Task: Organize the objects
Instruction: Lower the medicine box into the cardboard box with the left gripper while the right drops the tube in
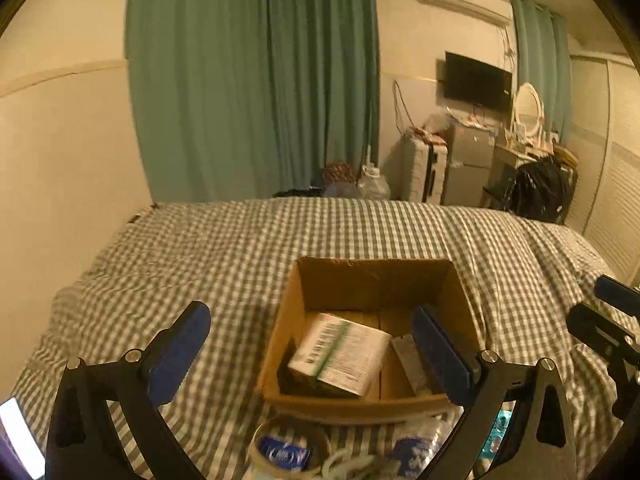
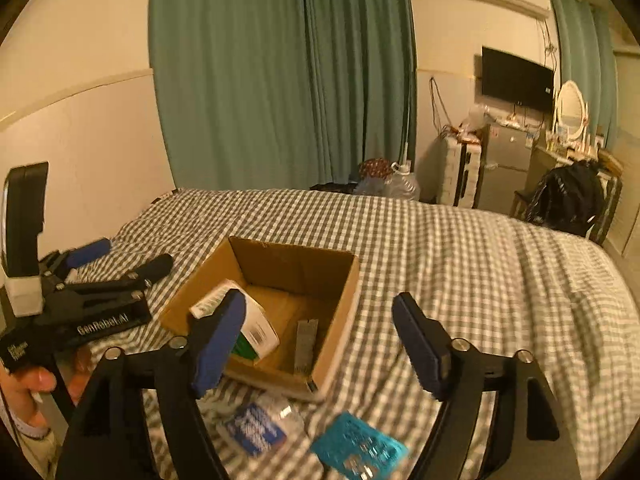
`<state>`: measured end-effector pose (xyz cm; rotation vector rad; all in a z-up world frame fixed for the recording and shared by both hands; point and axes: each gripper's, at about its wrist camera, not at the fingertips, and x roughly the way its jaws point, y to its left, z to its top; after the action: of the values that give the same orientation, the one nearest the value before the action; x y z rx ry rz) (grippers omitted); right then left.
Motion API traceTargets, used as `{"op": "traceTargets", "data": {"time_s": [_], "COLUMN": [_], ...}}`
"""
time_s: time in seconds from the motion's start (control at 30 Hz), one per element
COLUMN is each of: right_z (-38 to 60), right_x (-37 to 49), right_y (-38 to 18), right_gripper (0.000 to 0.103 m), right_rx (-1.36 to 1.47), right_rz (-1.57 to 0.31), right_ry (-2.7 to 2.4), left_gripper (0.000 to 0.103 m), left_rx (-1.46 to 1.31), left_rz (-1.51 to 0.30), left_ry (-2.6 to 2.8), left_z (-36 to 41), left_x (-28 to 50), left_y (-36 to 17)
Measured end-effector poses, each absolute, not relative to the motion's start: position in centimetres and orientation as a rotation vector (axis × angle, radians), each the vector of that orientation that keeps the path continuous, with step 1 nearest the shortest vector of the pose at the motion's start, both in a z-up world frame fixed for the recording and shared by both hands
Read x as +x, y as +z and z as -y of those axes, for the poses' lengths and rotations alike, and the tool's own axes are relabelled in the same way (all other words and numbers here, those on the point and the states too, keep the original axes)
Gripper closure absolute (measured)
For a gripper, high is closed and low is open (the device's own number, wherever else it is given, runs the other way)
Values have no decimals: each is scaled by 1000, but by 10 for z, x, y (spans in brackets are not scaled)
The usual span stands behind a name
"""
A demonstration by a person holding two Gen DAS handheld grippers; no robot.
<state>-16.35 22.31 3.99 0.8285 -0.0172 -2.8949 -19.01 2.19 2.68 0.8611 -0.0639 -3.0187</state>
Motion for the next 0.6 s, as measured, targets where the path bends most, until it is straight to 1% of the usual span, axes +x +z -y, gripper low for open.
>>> {"op": "traceTargets", "data": {"time_s": [0.07,0.13,0.27,0.47,0.6], "right_z": [-219,-218,-212,-205,-197], "right_x": [-143,-123,-94,-75,-79], "right_y": [47,52,49,13,-20], "right_gripper": [18,14,11,10,10], "right_rx": [819,795,779,831,893], "right_rz": [-12,-40,-97,-86,-94], "right_ry": [-2910,-2925,-2952,-2955,-2953], "left_gripper": [0,0,0,0,0], "left_rx": [832,784,754,813,920], "left_rz": [53,32,25,-11,3], "left_ry": [-3012,-2997,-2971,-2924,-2900], "left_z": [-19,-16,-13,-8,-10], "left_x": [-174,-153,-122,-95,-88], "left_y": [33,37,33,-5,-51]}}
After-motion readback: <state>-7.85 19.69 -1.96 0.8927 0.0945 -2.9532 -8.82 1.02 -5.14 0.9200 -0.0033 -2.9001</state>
